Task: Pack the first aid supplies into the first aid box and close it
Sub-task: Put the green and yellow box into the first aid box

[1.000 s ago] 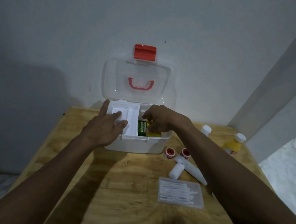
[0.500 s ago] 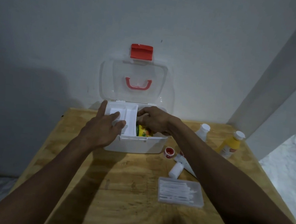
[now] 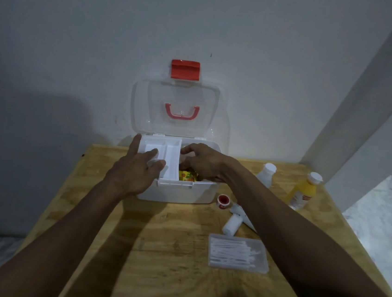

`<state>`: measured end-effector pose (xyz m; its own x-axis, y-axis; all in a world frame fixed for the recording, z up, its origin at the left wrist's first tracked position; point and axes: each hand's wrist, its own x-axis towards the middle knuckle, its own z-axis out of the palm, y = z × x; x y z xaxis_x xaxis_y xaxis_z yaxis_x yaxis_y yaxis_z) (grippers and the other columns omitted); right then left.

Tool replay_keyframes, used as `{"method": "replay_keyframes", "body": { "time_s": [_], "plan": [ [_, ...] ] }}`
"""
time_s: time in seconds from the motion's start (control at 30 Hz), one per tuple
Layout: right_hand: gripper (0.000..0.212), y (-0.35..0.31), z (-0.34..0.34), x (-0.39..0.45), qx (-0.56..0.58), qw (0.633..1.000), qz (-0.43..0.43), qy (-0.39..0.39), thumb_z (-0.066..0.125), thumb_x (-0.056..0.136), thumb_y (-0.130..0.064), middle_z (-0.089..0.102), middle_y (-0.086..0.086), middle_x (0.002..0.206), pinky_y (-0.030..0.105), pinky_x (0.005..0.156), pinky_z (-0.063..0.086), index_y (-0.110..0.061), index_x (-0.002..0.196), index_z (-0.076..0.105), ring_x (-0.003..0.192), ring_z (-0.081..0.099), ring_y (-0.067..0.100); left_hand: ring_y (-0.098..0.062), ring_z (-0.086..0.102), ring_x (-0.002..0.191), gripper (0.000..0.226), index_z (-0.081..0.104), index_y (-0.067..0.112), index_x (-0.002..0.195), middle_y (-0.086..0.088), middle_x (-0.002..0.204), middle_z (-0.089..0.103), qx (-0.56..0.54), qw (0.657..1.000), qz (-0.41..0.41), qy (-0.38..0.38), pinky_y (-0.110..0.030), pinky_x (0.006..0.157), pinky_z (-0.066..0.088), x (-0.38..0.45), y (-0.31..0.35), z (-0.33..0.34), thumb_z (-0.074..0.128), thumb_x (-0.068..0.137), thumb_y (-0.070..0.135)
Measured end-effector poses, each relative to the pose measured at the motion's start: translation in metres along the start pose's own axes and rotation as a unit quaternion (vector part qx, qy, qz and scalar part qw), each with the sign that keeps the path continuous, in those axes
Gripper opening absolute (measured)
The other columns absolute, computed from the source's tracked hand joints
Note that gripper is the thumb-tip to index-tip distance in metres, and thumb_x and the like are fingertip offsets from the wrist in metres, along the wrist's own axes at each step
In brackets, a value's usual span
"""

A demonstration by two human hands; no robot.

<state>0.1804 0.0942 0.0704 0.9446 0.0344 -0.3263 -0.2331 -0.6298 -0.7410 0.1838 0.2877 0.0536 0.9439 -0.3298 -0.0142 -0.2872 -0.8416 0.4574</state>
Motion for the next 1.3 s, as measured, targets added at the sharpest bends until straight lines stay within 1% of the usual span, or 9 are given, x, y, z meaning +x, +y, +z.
{"method": "replay_keyframes", "body": {
  "time_s": [0.23, 0.37, 0.47, 0.6, 0.73, 0.9, 1.0, 1.13, 1.3],
  "plan": [
    [0.046, 0.0, 0.0, -0.001, 0.003, 1.0, -0.004, 0.001, 0.058, 0.096, -0.022, 0.059, 0.007, 0.13, 0.032, 0.089, 0.055, -0.016, 0.141, 0.046, 0.107, 0.06, 0.02, -0.034, 0.019, 0.148, 0.058, 0.038, 0.022, 0.148, 0.0, 0.164, -0.01, 0.003, 1.0, 0.002, 0.003, -0.049, 0.113, 0.03, 0.002, -0.001, 0.001, 0.034, 0.098, 0.051],
    [0.031, -0.003, 0.001, -0.006, 0.03, 0.999, -0.02, 0.008, 0.043, 0.103, -0.021, 0.063, 0.006, 0.122, 0.035, 0.093, 0.052, -0.01, 0.13, 0.053, 0.106, 0.061, 0.02, -0.034, 0.02, 0.148, 0.058, 0.038, 0.022, 0.148, 0.0, 0.164, -0.01, 0.001, 1.0, -0.001, 0.002, -0.049, 0.113, 0.029, 0.002, -0.002, 0.002, 0.034, 0.098, 0.051],
    [0.024, -0.004, 0.002, -0.009, 0.077, 0.997, -0.02, 0.014, 0.038, 0.104, -0.022, 0.064, 0.006, 0.116, 0.033, 0.084, 0.054, -0.013, 0.123, 0.05, 0.098, 0.063, 0.017, -0.033, 0.021, 0.147, 0.058, 0.038, 0.022, 0.148, 0.0, 0.164, -0.01, 0.006, 1.0, 0.001, 0.003, -0.049, 0.113, 0.029, 0.002, -0.001, 0.001, 0.033, 0.098, 0.051],
    [0.03, -0.007, 0.004, -0.013, 0.096, 0.995, -0.022, 0.02, 0.036, 0.105, -0.025, 0.063, 0.012, 0.122, 0.024, 0.065, 0.051, -0.013, 0.133, 0.041, 0.089, 0.065, 0.013, -0.033, 0.02, 0.148, 0.058, 0.037, 0.021, 0.148, -0.001, 0.164, -0.01, 0.004, 1.0, 0.002, 0.002, -0.048, 0.114, 0.029, 0.001, -0.001, 0.001, 0.033, 0.099, 0.051],
    [0.037, -0.007, 0.006, -0.012, 0.093, 0.995, -0.014, 0.02, 0.034, 0.105, -0.03, 0.063, 0.014, 0.125, 0.032, 0.08, 0.053, -0.016, 0.14, 0.03, 0.103, 0.064, 0.022, -0.033, 0.02, 0.148, 0.058, 0.037, 0.022, 0.148, -0.001, 0.164, -0.01, 0.005, 1.0, 0.001, 0.002, -0.049, 0.114, 0.028, 0.001, -0.001, 0.001, 0.033, 0.099, 0.051],
    [0.043, -0.01, 0.005, -0.015, 0.105, 0.994, -0.015, 0.012, 0.033, 0.106, -0.031, 0.064, 0.013, 0.122, 0.025, 0.068, 0.051, -0.016, 0.145, 0.022, 0.09, 0.064, 0.014, -0.034, 0.021, 0.147, 0.058, 0.037, 0.022, 0.148, 0.0, 0.164, -0.009, 0.004, 1.0, 0.0, 0.006, -0.048, 0.114, 0.029, 0.002, -0.001, 0.002, 0.034, 0.099, 0.051],
    [0.042, -0.009, 0.005, -0.013, 0.077, 0.997, -0.016, 0.017, 0.033, 0.105, -0.032, 0.063, 0.016, 0.125, 0.033, 0.08, 0.054, -0.017, 0.143, 0.024, 0.104, 0.064, 0.023, -0.034, 0.02, 0.148, 0.058, 0.037, 0.021, 0.148, -0.001, 0.164, -0.009, 0.005, 1.0, 0.002, 0.002, -0.048, 0.114, 0.028, 0.002, -0.001, 0.001, 0.034, 0.099, 0.051],
    [0.04, -0.015, 0.003, -0.031, 0.028, 0.995, -0.049, 0.079, 0.038, 0.104, -0.031, 0.067, 0.014, 0.116, 0.034, 0.08, 0.054, -0.015, 0.141, 0.033, 0.099, 0.066, 0.021, -0.034, 0.018, 0.148, 0.058, 0.037, 0.021, 0.149, -0.003, 0.164, -0.01, 0.007, 1.0, -0.002, -0.013, -0.047, 0.115, 0.025, 0.0, 0.0, -0.002, 0.033, 0.099, 0.051],
    [0.028, -0.004, -0.01, -0.088, 0.003, 0.95, -0.173, 0.262, 0.058, 0.096, -0.03, 0.074, -0.005, 0.09, 0.025, 0.071, 0.051, -0.02, 0.122, 0.058, 0.083, 0.069, 0.008, -0.028, 0.007, 0.151, 0.053, 0.04, 0.018, 0.147, -0.004, 0.164, -0.005, -0.002, 1.0, 0.013, -0.02, -0.045, 0.117, 0.019, -0.005, 0.006, -0.006, 0.034, 0.101, 0.045]
  ]
}}
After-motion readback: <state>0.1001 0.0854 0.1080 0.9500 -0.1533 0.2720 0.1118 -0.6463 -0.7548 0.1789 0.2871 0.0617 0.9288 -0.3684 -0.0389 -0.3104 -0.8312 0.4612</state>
